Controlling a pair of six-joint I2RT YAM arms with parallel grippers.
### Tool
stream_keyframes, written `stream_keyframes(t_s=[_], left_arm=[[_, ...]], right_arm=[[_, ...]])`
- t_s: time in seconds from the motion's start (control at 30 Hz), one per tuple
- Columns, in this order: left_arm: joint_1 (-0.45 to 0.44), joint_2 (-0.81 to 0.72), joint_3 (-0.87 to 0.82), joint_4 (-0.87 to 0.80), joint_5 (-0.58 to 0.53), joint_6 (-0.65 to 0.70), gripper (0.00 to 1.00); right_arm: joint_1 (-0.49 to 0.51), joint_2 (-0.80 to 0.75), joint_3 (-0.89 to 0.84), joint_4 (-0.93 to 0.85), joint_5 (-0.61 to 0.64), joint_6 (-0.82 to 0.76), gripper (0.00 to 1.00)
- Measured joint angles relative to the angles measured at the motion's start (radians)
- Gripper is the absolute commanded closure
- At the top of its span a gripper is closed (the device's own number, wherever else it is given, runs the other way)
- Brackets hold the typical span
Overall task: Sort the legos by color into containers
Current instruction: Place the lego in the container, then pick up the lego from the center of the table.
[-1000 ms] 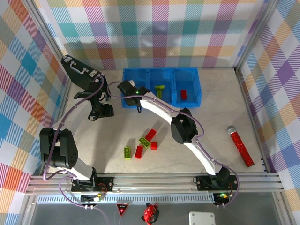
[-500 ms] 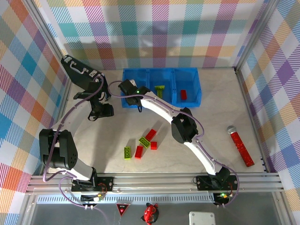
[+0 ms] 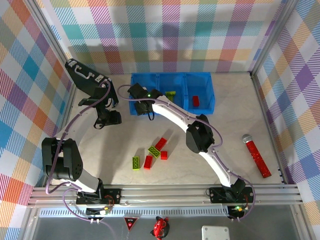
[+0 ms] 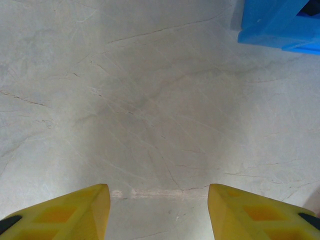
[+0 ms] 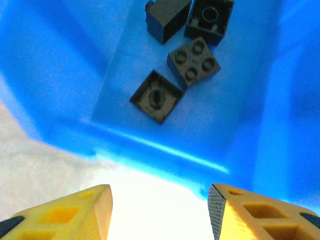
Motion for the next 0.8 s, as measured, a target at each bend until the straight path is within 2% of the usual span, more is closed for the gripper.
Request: stream_keyframes(t_s=[0.37,0.8], left_arm=[[0.0,0.0,0.0,0.0,0.0,0.0,0.46],[0.0,0.0,0.0,0.0,0.011,0.0,0.46]], right_arm=[[0.0,-0.155,-0.166,-0.161,-0.153,0.117,0.44],[0.008,-0.332,-0.497,-0.195,-0.23,0.131,0.4]])
